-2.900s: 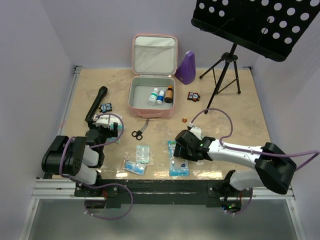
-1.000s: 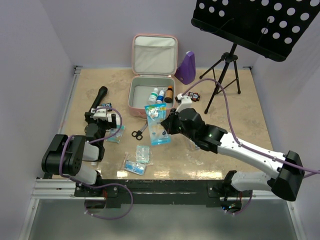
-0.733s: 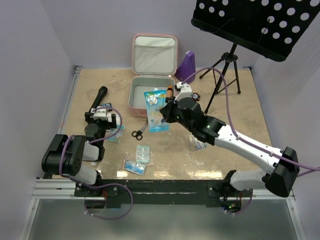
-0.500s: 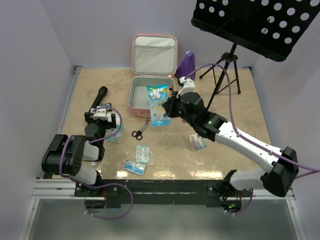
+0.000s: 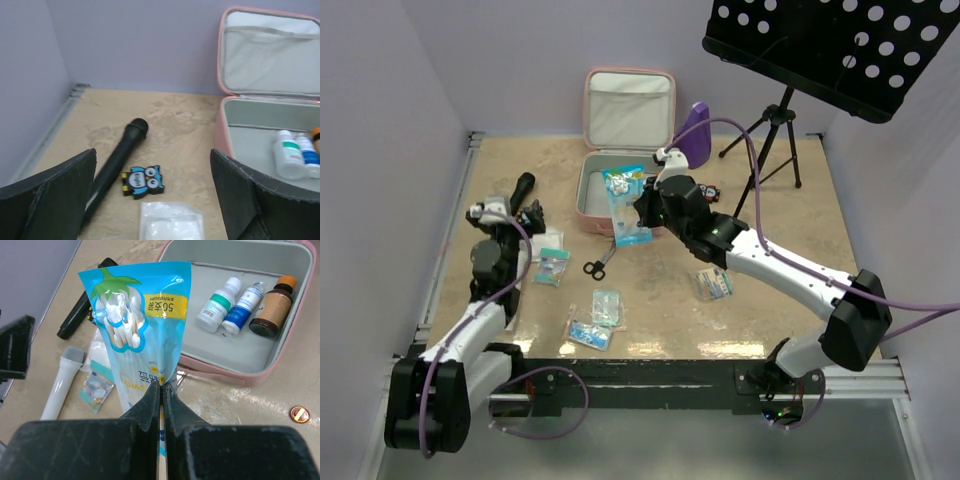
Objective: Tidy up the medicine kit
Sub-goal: Place the medical item at the medicine box.
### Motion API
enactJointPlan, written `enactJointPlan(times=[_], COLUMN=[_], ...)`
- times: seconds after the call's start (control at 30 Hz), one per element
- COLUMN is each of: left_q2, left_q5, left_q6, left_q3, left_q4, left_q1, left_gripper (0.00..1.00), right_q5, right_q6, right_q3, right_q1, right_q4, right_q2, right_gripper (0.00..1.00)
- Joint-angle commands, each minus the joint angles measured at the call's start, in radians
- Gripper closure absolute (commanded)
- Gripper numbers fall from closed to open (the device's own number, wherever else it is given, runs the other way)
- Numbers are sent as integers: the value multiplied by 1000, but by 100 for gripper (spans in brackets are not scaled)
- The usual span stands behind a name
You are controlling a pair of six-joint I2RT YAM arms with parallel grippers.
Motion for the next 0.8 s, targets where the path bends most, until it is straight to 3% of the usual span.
enactJointPlan(times=[0.0, 0.1, 0.23, 0.37, 0.6, 0.77], left_q2=[52, 222, 347, 255, 115, 22], left_q5=[57, 168, 346, 302, 252, 144], left_q6=[-255, -275, -331, -394, -417, -457], left_q3=[376, 590, 662, 577, 569, 543], left_q4=[-595, -896, -974, -957, -1018, -1046], left_q1=[-5, -4, 1, 1, 1, 2], left_gripper=[0, 0, 0, 0, 0, 0], right_q5=[60, 91, 40, 66, 61, -25], right_q6=[-70, -156, -338, -533, -866, -961], right_q3=[73, 95, 85, 161, 268, 360], right_q1=[-2, -1, -7, -8, -16, -71], right_q4=[105, 169, 274, 209, 232, 235], right_q2=[41, 102, 140, 191, 285, 372], right_gripper=[100, 100, 100, 100, 100, 100])
